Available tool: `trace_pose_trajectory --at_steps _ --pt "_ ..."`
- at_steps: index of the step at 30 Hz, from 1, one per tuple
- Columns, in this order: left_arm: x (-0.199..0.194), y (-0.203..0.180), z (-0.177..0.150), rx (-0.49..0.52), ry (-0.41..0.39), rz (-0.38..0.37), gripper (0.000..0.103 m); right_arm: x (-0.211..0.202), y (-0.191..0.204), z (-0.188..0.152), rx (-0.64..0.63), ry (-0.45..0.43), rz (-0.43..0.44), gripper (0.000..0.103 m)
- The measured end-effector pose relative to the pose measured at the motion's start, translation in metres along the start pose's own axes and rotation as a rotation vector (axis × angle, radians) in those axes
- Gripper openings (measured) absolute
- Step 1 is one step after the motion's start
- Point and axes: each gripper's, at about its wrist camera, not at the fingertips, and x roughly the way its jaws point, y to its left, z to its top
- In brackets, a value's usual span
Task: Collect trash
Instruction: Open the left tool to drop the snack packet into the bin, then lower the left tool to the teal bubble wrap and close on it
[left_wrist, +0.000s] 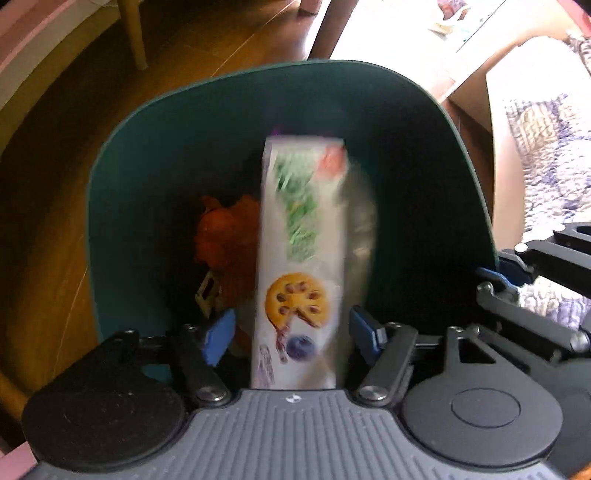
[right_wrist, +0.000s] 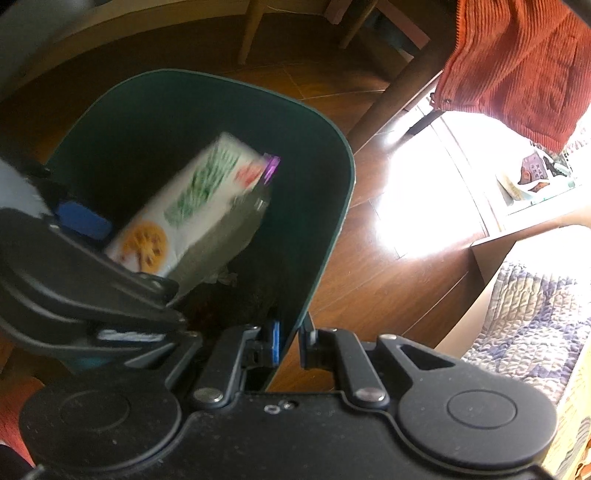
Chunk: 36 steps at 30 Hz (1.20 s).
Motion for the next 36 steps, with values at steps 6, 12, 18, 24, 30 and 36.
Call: trace_pose_trajectory --at_steps 6,12,18,24,30,36 --pt "-0.038 0.001 -0.023 0.057 -0.090 -0.037 0.069 0.005 -0.007 -0.001 0.014 0.003 0.005 0.008" --pt "-0.060 0.009 -0.096 0.180 -0.068 -0.103 0.080 0.008 -0.016 -0.008 0.017 0.006 0.052 0.009" --pt "0.012 0.034 -0.150 0.127 0.196 -0.076 0.080 0.015 -0.020 -0.012 0.031 0.043 0.099 0.009" --pt "0.102 0.057 -0.168 -0.050 0.374 -0.052 0.080 0.028 -0.027 -0.006 0.171 0.062 0.181 0.007" --pt "0.154 0.041 -0.181 -0.096 0.391 -0.063 0.080 0.029 -0.016 0.012 0.177 0.024 0.242 0.007" --pt "0.213 0.025 -0.195 -0.133 0.451 -0.009 0.080 0.025 0.006 0.025 0.114 -0.010 0.302 0.008"
